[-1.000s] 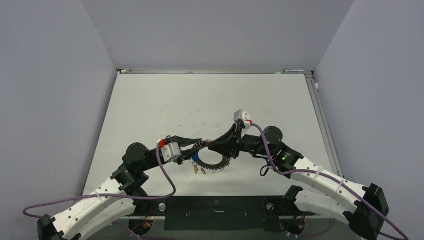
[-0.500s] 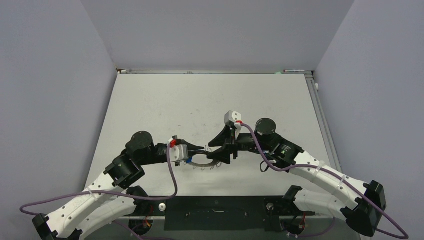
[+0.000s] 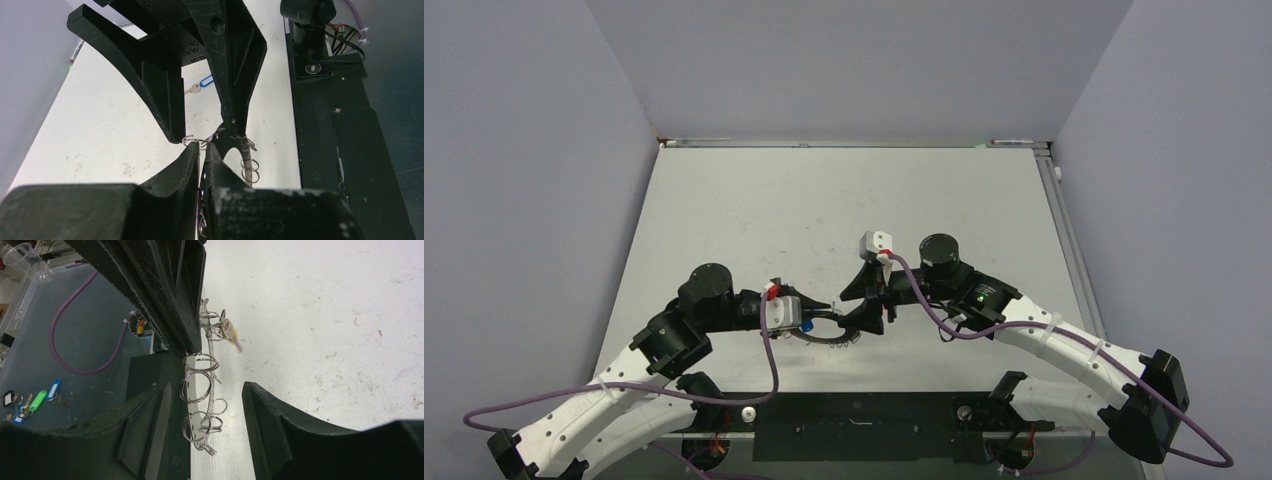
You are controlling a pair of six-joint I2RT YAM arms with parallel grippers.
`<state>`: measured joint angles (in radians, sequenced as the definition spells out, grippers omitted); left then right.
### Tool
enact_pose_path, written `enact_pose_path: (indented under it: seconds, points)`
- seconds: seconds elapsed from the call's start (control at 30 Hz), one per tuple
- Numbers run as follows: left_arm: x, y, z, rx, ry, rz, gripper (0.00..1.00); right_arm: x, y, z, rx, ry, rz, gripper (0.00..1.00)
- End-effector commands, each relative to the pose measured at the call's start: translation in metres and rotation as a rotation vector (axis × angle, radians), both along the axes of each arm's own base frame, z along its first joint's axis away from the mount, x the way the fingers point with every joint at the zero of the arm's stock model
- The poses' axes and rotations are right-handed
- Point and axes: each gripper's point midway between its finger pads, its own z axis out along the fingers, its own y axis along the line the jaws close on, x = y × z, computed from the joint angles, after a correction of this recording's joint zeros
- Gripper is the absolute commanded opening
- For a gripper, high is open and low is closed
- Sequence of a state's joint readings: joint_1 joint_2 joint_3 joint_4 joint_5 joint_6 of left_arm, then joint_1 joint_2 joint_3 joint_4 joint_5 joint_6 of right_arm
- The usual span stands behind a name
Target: Put the keys on the keyring
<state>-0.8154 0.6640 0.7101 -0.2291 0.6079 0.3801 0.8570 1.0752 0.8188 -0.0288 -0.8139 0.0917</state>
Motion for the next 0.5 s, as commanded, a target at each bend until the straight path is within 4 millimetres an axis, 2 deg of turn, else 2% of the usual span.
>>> enact_pose_path:
  seconds: [0.0, 0.23, 0.37, 0.47]
  points:
    - [-0.008, -0.003, 0.024, -0.074, -0.069, -0.052, 0.00, -0.001, 0.002, 0.016, 0.062, -0.058, 0.055, 0.59]
    - [-0.016, -0.002, 0.033, -0.103, -0.072, -0.085, 0.00, -0.016, 0.008, 0.023, 0.091, -0.036, 0.204, 0.61]
    - [-0.020, -0.002, 0.036, -0.117, -0.067, -0.098, 0.00, -0.019, 0.011, 0.032, 0.123, -0.039, 0.230, 0.47]
    - [-0.021, -0.003, 0.036, -0.122, -0.062, -0.106, 0.00, -0.019, 0.012, 0.037, 0.142, -0.039, 0.239, 0.47]
